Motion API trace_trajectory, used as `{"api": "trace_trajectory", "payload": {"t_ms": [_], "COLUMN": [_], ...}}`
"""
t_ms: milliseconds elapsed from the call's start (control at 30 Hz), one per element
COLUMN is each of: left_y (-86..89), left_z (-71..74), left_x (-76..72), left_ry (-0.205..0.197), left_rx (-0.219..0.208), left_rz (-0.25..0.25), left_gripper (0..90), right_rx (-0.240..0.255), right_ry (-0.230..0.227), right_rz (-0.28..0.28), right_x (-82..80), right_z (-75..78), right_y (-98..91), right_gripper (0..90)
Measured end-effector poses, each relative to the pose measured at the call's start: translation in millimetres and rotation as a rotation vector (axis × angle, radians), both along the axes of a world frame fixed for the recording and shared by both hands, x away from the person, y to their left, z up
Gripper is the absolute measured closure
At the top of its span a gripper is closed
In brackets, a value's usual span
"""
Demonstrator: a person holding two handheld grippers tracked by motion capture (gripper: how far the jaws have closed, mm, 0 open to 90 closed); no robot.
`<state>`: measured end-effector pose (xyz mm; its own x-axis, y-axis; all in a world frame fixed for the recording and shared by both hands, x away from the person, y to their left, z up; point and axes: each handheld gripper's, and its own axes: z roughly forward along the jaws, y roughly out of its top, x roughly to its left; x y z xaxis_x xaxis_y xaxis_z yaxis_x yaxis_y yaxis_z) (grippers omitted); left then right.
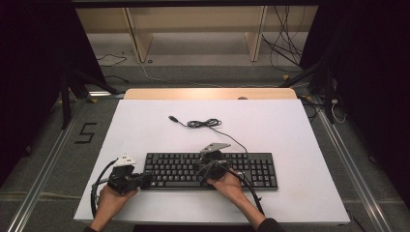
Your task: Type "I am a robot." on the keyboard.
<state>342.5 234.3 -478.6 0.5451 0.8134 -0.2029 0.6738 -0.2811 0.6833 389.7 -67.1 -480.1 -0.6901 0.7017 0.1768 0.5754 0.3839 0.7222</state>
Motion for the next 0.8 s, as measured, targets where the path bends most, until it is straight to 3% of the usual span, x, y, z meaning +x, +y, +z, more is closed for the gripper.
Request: {"api": "trace_trajectory", "payload": {"t_ms": [133, 300, 333, 433, 567, 800], "left_y": [0.3, 1.2, 1.4, 2.0, 2.4, 1.6], "left_z": [3.0, 6.2, 7.0, 8.6, 10.4, 12.2], "left_x": [-1.1, -2.5, -2.8, -3.2, -3.8, -3.9], "left_ry": [-0.024, -0.056, -0.063, -0.078, -0.095, -0.108], "left_rx": [-0.024, -0.061, -0.069, -0.081, -0.119, -0.15], "left_rz": [0.0, 0.008, 0.01, 0.01, 0.014, 0.014], "left_gripper": [83.4, 80.1, 77.8, 72.4, 67.5, 51.8], "right_rx": [0.047, 0.07, 0.08, 0.091, 0.105, 0.117], "right_ry": [-0.01, -0.02, -0.02, -0.025, -0.028, -0.035], "right_rz": [-0.005, 0.0, 0.01, 0.021, 0.024, 0.031], "right_x": [-0.4, -1.5, -2.4, -3.9, -4.9, -8.6], "right_z": [5.8, 9.2, 10.6, 12.8, 15.1, 19.7], "right_y": [-4.8, -6.8, -7.3, -8.0, -9.3, -10.7], "right_gripper": [85.9, 81.4, 75.0, 66.6, 58.7, 46.5]}}
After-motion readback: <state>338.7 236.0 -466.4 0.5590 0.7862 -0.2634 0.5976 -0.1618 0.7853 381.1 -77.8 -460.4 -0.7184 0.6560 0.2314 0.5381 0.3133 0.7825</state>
